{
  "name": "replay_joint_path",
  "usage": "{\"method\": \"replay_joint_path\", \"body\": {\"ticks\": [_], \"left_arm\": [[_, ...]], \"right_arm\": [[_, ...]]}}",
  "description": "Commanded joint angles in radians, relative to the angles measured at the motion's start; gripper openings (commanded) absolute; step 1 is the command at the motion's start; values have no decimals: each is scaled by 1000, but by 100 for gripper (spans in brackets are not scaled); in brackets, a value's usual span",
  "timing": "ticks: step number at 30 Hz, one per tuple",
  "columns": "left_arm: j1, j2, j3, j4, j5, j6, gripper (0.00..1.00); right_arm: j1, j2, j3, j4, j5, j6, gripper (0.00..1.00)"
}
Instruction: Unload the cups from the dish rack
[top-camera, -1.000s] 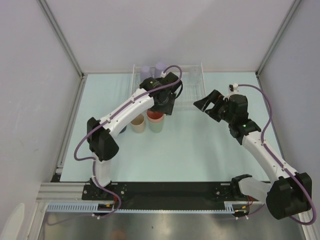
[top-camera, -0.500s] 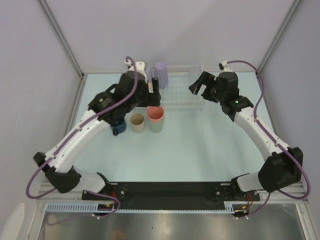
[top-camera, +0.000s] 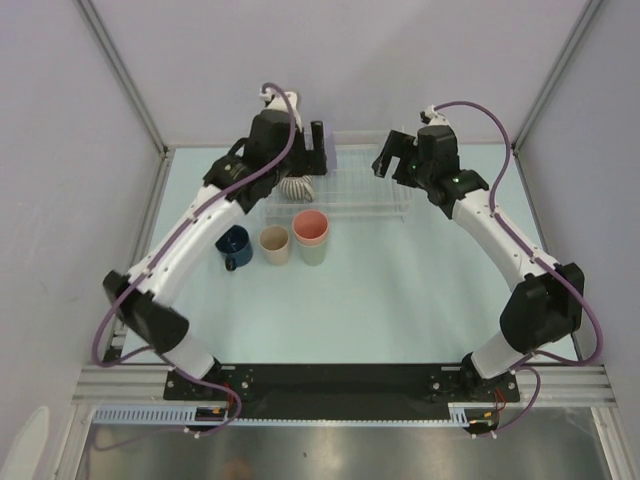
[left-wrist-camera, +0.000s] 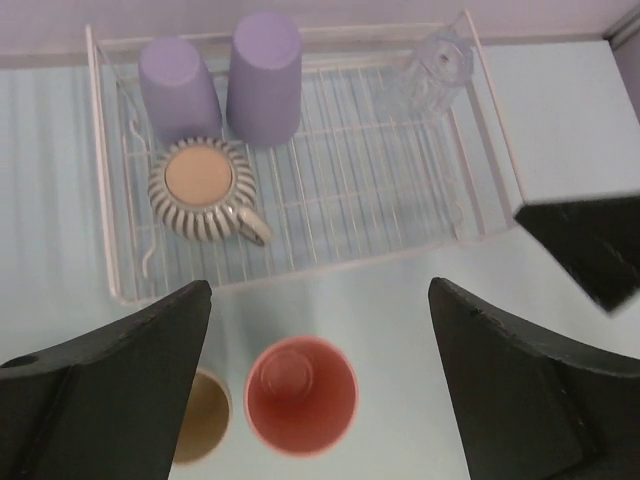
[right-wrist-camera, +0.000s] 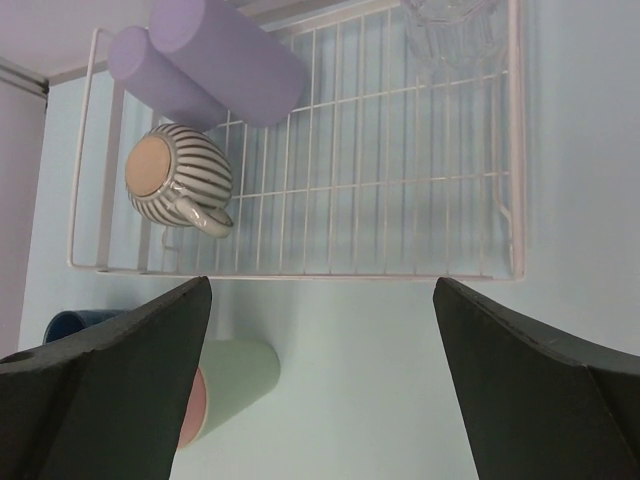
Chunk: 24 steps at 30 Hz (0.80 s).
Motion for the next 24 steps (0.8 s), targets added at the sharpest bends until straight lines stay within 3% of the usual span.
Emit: {"method": "replay_joint_path", "body": {"ticks": [1,6,10,15,24], "left_arm": [[39,194,225,84,-1,136,97],[76,491,525,78,5,193,98],[117,646,667,101,57,187,99],[150,702,640,215,83,216,100],[151,794,652,367,117,252,100]], "right_arm": [[9,-62,-15,-10,40,-20,100],[22,-106,-109,19,44,10,100],[25,-174,-198,56,41,39,100],[33,-280,-272,74,41,33,100],[42,-332,-307,30,63,14,100]]}}
